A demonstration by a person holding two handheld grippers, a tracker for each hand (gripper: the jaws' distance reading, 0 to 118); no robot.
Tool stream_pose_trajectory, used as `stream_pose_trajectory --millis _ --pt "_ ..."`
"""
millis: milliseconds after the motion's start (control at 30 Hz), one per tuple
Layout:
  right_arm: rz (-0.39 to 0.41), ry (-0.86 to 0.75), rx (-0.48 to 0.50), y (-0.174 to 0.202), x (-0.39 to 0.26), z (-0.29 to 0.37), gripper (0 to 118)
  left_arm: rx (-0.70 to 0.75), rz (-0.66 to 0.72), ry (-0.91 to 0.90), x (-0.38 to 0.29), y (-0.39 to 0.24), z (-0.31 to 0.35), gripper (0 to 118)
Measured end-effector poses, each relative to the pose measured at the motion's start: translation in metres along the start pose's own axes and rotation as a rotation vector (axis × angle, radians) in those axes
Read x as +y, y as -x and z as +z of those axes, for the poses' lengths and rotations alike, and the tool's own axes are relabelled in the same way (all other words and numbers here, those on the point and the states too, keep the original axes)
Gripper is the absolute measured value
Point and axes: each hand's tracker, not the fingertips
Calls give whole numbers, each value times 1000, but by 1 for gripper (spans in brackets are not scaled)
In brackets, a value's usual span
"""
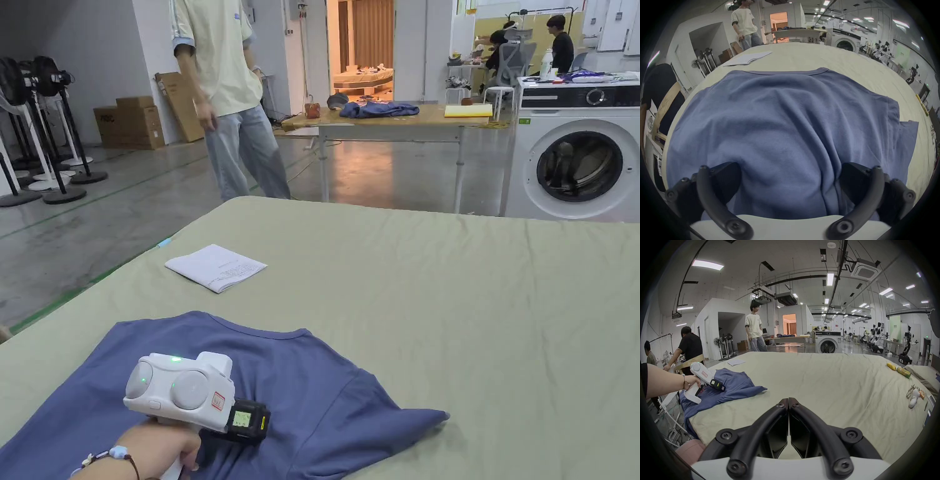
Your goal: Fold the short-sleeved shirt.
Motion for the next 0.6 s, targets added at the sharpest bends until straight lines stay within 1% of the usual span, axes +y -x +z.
stream_pose_trajectory --millis 33,67,133,167,200,233,267,300,333,400,467,533,600 --pt "-5 5 7 0 -1 0 0 13 -11 8 1 -3 5 97" --pt "-6 9 9 0 -1 0 0 13 -8 -4 -2 -1 15 83" --pt "-3 14 12 1 0 1 0 45 -13 -101 -5 -6 33 19" --pt "-2 15 14 1 0 2 0 79 -24 -127 -8 -6 40 0" --pt "-3 13 17 1 2 4 0 106 -14 -147 -13 -4 50 0" --pt "-4 11 18 0 3 6 0 147 -10 -215 -19 4 60 0" --pt "-5 8 20 -1 5 8 0 91 18 -247 -20 13 71 0" --pt "-5 5 21 -2 7 10 0 68 50 -255 -18 21 81 0" --pt "-6 3 21 -3 9 12 0 64 82 -281 -9 27 100 0" --pt "-10 -7 22 -5 15 19 0 106 101 -366 1 40 135 0" --pt "-23 -34 18 -8 21 27 0 143 79 -444 19 48 182 0" --pt "-30 -64 13 -12 26 35 0 142 54 -505 30 50 220 0" --pt "-32 -92 -1 -16 31 43 0 128 -28 -574 45 37 262 0"
